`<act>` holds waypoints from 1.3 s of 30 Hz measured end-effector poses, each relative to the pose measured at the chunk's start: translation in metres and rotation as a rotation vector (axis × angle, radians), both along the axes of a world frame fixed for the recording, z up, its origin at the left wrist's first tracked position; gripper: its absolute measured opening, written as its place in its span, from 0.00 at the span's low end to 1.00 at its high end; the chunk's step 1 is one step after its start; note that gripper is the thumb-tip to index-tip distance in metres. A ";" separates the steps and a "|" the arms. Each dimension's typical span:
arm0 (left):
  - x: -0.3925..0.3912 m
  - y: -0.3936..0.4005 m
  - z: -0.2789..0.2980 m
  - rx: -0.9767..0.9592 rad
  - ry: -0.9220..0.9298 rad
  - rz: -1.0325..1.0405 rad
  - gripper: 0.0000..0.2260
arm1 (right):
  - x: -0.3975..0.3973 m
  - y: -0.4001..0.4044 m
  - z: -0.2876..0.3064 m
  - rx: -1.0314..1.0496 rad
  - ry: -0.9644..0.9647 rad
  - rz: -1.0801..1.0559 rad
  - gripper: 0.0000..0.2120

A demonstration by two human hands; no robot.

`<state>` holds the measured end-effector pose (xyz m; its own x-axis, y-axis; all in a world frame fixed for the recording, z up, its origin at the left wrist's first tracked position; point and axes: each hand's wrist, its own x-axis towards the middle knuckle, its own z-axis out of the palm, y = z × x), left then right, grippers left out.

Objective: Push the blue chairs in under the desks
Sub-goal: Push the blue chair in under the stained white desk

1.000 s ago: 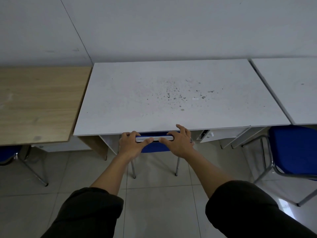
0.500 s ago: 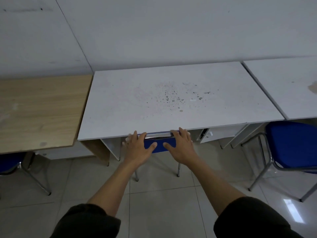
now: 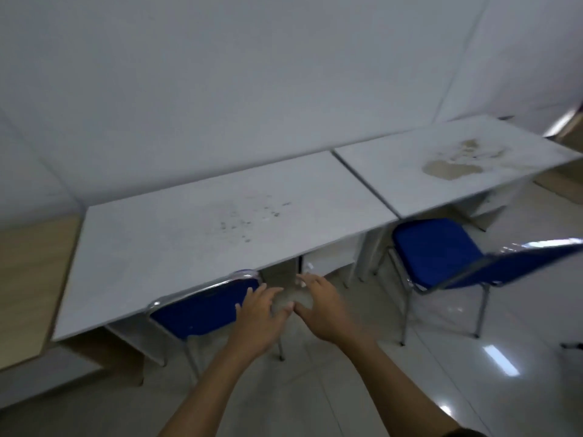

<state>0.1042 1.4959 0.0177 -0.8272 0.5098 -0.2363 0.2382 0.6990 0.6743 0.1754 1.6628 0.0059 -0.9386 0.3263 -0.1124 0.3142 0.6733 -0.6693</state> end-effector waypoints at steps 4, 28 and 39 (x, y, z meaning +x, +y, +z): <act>0.033 0.071 0.028 0.122 -0.026 -0.151 0.20 | 0.060 0.057 0.026 -0.045 0.015 -0.122 0.30; 0.085 0.528 0.027 0.197 -0.190 -0.573 0.16 | 0.181 0.436 0.062 -0.209 0.104 -0.742 0.25; 0.107 0.695 -0.012 0.124 -0.184 -0.344 0.15 | 0.189 0.657 0.019 -0.222 -0.042 -0.571 0.26</act>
